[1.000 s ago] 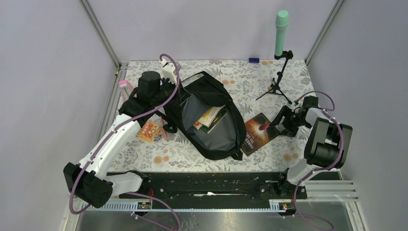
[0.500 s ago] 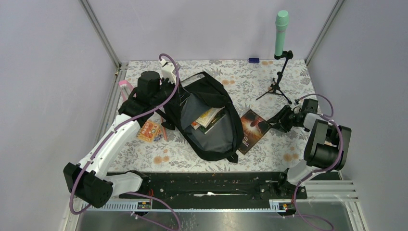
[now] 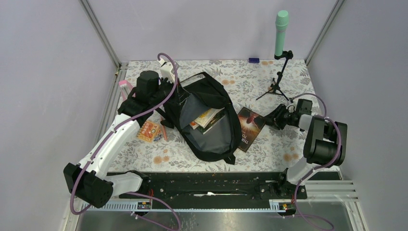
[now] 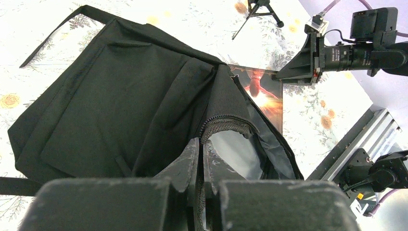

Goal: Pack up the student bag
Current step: Pick up the book from the center of the board.

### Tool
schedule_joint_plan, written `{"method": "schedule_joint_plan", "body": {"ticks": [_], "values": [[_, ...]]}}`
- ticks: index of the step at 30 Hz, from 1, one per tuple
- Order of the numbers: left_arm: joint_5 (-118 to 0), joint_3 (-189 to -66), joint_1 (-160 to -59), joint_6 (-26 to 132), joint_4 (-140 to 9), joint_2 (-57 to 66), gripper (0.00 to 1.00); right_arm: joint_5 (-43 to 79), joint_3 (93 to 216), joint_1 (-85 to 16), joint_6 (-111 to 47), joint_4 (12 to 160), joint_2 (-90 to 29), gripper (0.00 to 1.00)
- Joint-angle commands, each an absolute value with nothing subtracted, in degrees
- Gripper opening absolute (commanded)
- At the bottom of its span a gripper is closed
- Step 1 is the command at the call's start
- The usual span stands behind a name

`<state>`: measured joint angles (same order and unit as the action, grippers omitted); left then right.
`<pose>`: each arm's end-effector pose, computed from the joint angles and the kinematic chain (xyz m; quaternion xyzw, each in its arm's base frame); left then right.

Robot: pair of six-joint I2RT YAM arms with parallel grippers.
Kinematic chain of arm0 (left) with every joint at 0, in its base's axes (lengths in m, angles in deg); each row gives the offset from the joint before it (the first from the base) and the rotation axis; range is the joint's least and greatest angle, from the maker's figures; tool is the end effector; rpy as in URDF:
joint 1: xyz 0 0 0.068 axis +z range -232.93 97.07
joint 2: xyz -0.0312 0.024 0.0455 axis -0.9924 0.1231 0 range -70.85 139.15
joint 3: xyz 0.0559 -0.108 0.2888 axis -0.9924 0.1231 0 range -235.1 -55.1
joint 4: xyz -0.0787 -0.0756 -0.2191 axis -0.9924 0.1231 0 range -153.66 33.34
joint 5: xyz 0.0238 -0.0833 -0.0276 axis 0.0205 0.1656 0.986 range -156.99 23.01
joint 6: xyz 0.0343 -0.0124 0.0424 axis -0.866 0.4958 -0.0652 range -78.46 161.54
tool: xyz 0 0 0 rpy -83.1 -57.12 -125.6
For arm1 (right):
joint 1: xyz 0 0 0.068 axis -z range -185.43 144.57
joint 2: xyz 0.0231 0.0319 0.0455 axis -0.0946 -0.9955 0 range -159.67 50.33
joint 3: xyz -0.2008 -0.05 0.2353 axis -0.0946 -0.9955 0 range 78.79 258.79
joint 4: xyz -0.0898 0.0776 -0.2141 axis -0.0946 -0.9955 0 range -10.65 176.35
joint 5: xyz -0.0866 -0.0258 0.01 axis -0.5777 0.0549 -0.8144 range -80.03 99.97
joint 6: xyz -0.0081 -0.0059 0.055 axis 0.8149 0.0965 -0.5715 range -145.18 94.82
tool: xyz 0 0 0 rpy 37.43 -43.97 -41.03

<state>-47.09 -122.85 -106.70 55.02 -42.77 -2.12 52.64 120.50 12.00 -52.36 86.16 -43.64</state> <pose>0.2139 -0.1086 0.4135 0.1696 0.8040 -0.3118 0.4771 0.2846 -0.0618 0.1944 0.2264 0.8604 0.3687 0.2694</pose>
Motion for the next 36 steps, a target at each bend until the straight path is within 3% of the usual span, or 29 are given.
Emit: {"method": "schedule_joint_plan", "body": {"ticks": [1, 20, 22, 30, 36], "values": [[-45.4, -122.9, -105.9, 55.8, -47.5, -2.1, 0.00, 56.1, 120.2, 7.9, -54.0, 90.9, -44.2, 0.43], [-44.5, -122.8, -105.1, 56.3, -47.6, -1.9, 0.00, 58.4, 119.0, -3.0, -67.8, 112.9, -50.5, 0.42], [-44.3, -122.9, -104.9, 56.5, -47.7, -1.9, 0.00, 58.8, 118.8, -3.8, -69.1, 114.9, -50.9, 0.37], [-44.7, -122.6, -104.6, 56.2, -47.5, -2.3, 0.00, 58.4, 117.9, -4.5, -73.2, 120.4, -48.5, 0.00], [-46.8, -122.1, -104.3, 55.4, -47.9, -4.1, 0.00, 47.1, 123.5, -4.0, -61.6, 97.1, -31.6, 0.00]]}}
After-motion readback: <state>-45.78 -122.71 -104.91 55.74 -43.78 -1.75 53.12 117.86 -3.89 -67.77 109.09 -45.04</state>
